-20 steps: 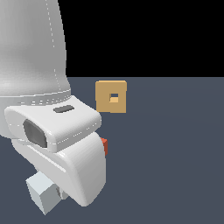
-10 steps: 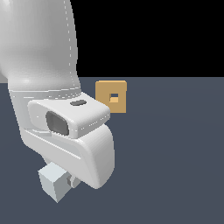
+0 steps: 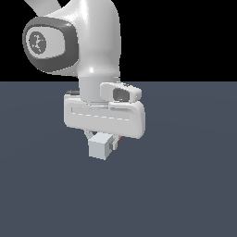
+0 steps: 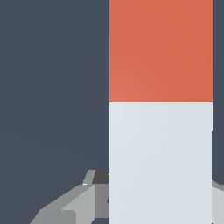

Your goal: Insert the peg into the horizontal hole in a box.

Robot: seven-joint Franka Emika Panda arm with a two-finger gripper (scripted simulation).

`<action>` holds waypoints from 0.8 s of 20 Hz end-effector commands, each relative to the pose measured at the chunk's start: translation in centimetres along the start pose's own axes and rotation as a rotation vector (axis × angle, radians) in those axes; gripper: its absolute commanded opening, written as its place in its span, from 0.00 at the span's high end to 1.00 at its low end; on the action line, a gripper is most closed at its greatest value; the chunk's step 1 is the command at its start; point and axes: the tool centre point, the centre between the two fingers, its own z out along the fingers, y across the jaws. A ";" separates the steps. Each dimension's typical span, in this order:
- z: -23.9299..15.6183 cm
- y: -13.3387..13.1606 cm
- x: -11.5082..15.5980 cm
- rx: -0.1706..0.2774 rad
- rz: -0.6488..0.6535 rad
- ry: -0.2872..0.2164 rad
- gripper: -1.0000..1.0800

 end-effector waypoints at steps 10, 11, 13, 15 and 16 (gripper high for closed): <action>-3.1 -1.5 15.9 -0.003 -0.262 0.002 1.00; -3.2 -1.7 16.7 -0.003 -0.274 0.002 1.00; -3.4 -2.0 17.8 -0.003 -0.293 0.002 1.00; -3.5 -2.2 18.5 -0.003 -0.306 0.003 1.00; -3.6 -2.2 18.7 -0.003 -0.310 0.003 1.00</action>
